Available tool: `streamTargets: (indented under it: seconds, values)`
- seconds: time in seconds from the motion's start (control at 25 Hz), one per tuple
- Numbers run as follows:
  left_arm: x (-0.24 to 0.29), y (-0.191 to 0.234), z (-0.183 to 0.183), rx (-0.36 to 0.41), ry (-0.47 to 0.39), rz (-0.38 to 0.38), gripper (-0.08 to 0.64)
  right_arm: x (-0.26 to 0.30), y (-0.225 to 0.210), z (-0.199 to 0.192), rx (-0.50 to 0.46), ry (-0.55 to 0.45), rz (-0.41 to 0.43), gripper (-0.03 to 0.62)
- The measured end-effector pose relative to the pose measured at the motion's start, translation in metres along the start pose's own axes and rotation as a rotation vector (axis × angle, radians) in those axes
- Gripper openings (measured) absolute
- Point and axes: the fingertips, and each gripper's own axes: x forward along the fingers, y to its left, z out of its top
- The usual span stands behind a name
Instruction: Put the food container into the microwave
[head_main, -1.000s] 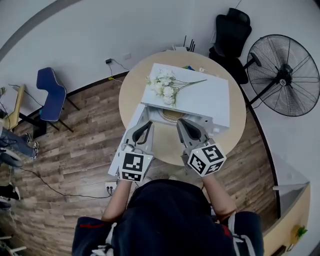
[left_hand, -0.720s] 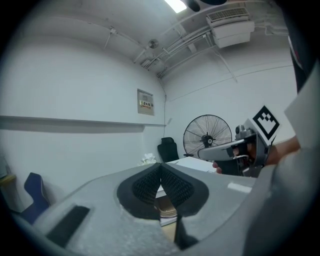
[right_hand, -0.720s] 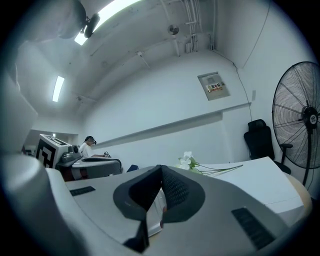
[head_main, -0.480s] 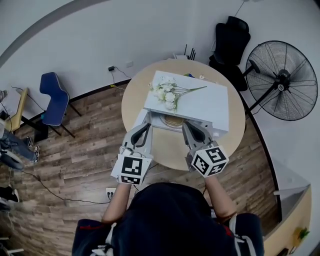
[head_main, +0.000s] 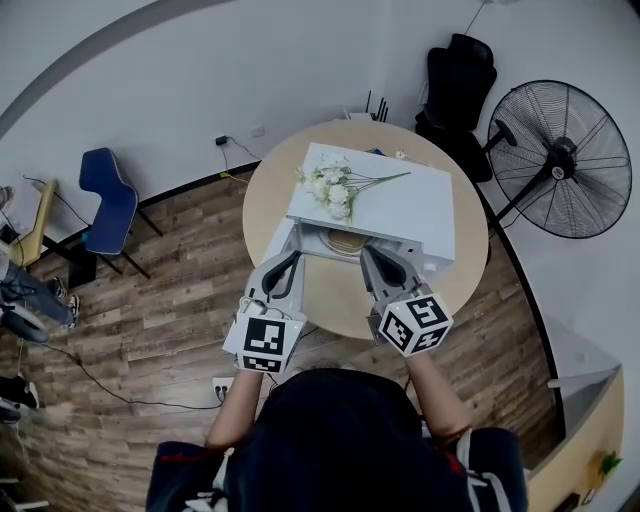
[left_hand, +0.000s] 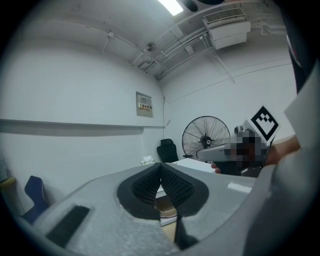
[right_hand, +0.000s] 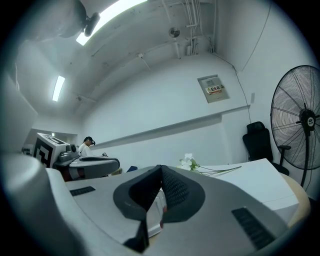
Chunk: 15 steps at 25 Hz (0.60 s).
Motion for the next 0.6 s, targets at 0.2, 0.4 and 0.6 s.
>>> streamTargets:
  seconds: [0.2, 0.4, 0.6]
  values:
    - [-0.0025, -0.0026, 0.0016, -0.001, -0.001, -0.005, 0.015, -0.0029, 0.0003, 0.0006, 0.014, -0.005, -0.006, 0.011]
    - [-0.0057, -0.0049, 0.0051, 0.001, -0.003, -0.002, 0.015, -0.0075, 0.001, 0.0022, 0.017, -0.009, -0.008, 0.011]
    - [-0.0071, -0.0068, 0.0066, 0.001, -0.004, -0.005, 0.015, -0.008, -0.0004, 0.0035, 0.016, -0.011, -0.016, 0.011]
